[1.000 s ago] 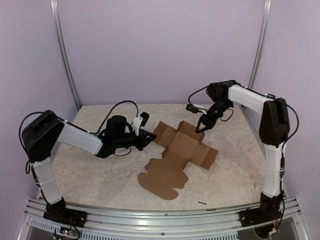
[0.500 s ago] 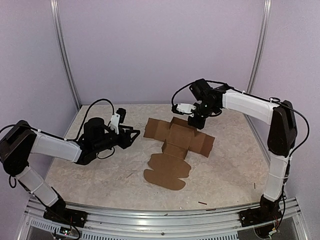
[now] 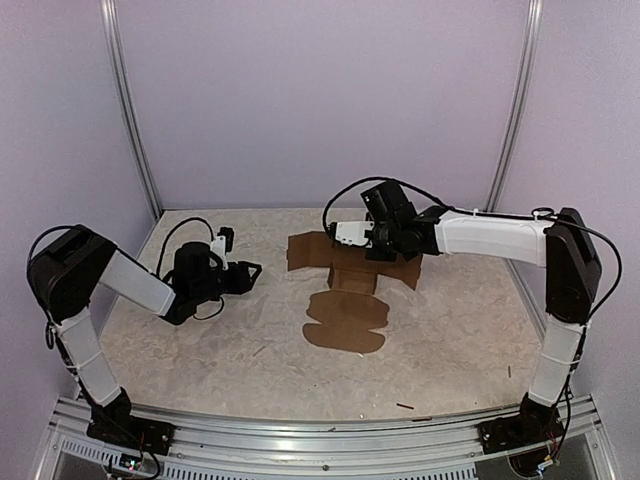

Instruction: Fold the paper box

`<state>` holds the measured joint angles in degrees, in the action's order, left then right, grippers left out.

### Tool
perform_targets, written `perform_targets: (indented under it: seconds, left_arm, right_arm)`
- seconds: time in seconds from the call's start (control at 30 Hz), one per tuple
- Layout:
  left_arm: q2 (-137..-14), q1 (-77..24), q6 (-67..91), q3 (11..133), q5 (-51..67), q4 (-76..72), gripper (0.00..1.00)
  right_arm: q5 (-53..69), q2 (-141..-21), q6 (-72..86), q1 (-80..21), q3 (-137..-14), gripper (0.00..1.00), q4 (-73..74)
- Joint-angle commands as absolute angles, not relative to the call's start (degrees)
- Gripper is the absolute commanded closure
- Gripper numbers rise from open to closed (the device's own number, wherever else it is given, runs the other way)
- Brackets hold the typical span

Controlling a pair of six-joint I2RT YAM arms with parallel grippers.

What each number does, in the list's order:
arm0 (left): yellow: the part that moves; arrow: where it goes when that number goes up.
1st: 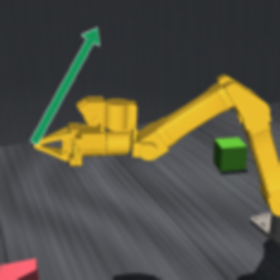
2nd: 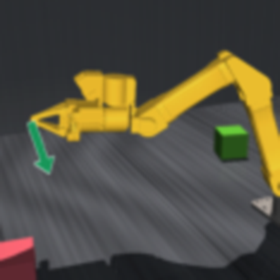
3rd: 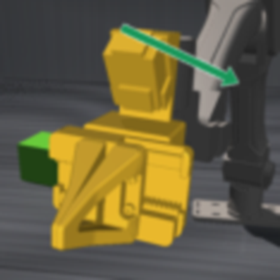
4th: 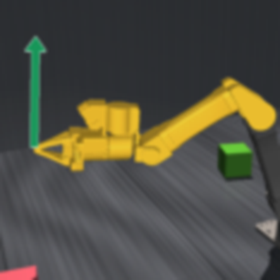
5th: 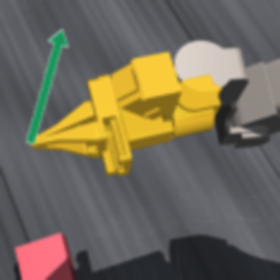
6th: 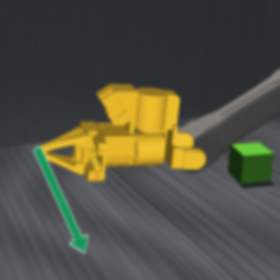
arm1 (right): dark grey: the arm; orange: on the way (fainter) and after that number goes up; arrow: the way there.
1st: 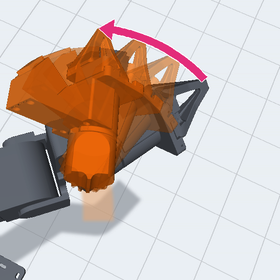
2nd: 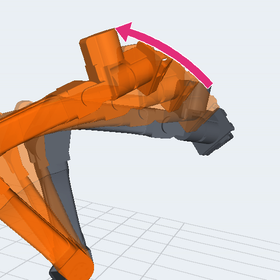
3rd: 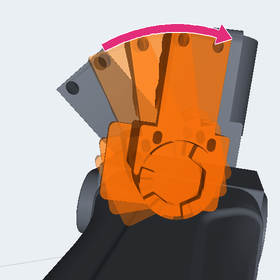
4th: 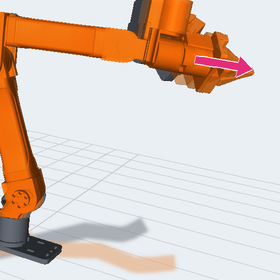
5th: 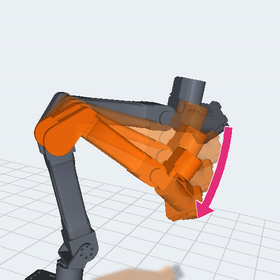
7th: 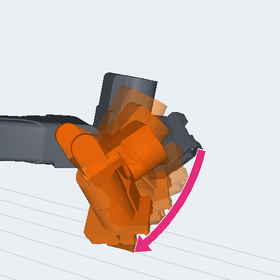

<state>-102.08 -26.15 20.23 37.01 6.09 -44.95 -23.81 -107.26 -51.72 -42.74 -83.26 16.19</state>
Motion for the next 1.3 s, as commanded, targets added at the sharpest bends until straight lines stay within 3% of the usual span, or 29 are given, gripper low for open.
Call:
perform_targets:
  seconds: [0.0,0.27,0.43,0.57,0.93,1.27]
  left_arm:
    - [-109.64,-24.9,22.19,43.99,11.75,-47.61,0.5]
    - [-120.55,-24.28,18.95,50.84,29.15,-57.84,0.52]
    - [-123.03,-24.14,16.68,59.23,38.89,-48.88,0.55]
    - [-124.11,-24.75,17.39,59.51,46.07,-50.46,0.55]
    - [-125.3,-30.06,10.17,59.91,45.83,-45.72,0.52]
    - [-120.97,-32.43,5.74,52.72,40.55,-44.68,0.51]
  right_arm:
    - [-29.65,-103.66,-59.54,-44.63,-77.79,1.0,2.95]
    - [-32.8,-101.96,-64.49,-47.89,-64.41,1.0,-13.31]
    - [-33.35,-102.8,-64.49,-48.47,-62.47,1.0,-15.39]
    - [-34.14,-102.07,-65.21,-48.81,-59.66,1.0,-19.54]
    - [-37.75,-102.03,-72.85,-52.23,-48.54,1.0,-37.59]
    - [-37.38,-101.34,-71.0,-52.21,-49.86,1.0,-33.99]
